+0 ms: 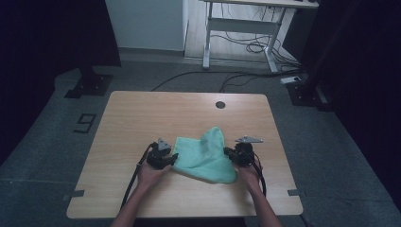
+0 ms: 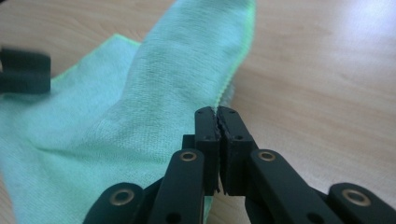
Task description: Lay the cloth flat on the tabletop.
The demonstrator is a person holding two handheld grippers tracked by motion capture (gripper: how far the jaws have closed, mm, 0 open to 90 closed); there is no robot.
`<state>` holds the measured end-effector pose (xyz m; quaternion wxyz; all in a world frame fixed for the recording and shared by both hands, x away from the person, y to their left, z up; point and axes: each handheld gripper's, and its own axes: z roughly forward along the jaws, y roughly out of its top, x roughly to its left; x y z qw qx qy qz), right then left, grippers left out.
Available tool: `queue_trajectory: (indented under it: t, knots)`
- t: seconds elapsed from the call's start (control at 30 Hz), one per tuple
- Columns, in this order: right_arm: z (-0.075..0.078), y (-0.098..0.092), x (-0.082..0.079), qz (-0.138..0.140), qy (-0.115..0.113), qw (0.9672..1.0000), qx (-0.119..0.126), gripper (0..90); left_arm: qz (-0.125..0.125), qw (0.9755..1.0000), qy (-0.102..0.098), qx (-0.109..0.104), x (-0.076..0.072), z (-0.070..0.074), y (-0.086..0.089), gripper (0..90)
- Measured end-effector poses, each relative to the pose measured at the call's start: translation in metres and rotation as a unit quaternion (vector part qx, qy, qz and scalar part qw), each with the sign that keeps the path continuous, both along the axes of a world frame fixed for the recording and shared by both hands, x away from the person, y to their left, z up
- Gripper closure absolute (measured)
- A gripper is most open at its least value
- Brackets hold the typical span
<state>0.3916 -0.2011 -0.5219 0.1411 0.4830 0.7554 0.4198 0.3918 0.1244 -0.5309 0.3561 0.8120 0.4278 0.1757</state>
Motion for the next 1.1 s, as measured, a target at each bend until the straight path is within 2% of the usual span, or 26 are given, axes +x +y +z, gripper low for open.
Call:
queue_trajectory:
  t: [0.13, 0.23, 0.33, 0.43, 0.5, 0.67, 0.73, 0.8, 0.87, 0.93, 1.0, 1.1]
  knots:
    - [-0.003, 0.003, 0.002, 0.006, 0.007, 0.9999, -0.014, 81.6, 0.004, 1.0, 0.004, 0.005, 0.026, 0.007, -0.009, 53.0]
    - [-0.006, 0.003, 0.004, 0.005, 0.013, 0.9996, -0.026, 77.5, 0.01, 0.9997, 0.016, 0.018, 0.043, 0.001, -0.013, 50.6]
    - [-0.005, 0.001, 0.004, 0.005, 0.012, 0.9994, -0.032, 68.1, 0.01, 0.9995, 0.023, 0.02, 0.053, -0.004, -0.015, 48.5]
    - [-0.001, -0.003, 0.003, 0.008, -0.01, 0.9997, -0.023, 54.0, 0.01, 0.9996, 0.019, 0.015, 0.055, -0.007, -0.017, 46.9]
    - [0.001, -0.005, 0.006, 0.005, -0.016, 0.9995, -0.027, 50.5, 0.009, 0.9996, 0.02, 0.017, 0.057, -0.01, -0.018, 45.8]
    - [0.002, 0.0, 0.03, 0.0, -0.013, 0.9994, -0.033, 49.1, 0.007, 0.9996, 0.016, 0.022, 0.055, -0.011, -0.021, 47.2]
    - [-0.001, 0.003, 0.042, 0.0, -0.007, 0.9994, -0.035, 49.0, 0.006, 0.9997, 0.02, 0.015, 0.055, -0.012, -0.021, 50.7]
    - [-0.004, 0.006, 0.053, -0.002, -0.005, 0.9995, -0.032, 49.2, 0.007, 0.9998, 0.011, 0.013, 0.052, -0.013, -0.022, 54.7]
    - [-0.008, 0.009, 0.064, -0.001, 0.001, 0.9993, -0.038, 49.0, 0.011, 0.9999, 0.008, 0.007, 0.05, -0.014, -0.021, 55.8]
    - [-0.011, 0.012, 0.074, 0.0, 0.004, 0.9994, -0.033, 49.1, 0.013, 0.9999, 0.006, 0.007, 0.05, -0.014, -0.022, 55.8]
    - [-0.014, 0.015, 0.08, 0.002, 0.009, 0.9994, -0.032, 48.6, 0.013, 0.9999, 0.008, 0.008, 0.05, -0.014, -0.022, 56.2]
    - [-0.017, 0.018, 0.087, 0.007, 0.002, 0.9996, -0.028, 47.6, 0.012, 0.9998, 0.011, 0.011, 0.05, -0.013, -0.022, 56.3]
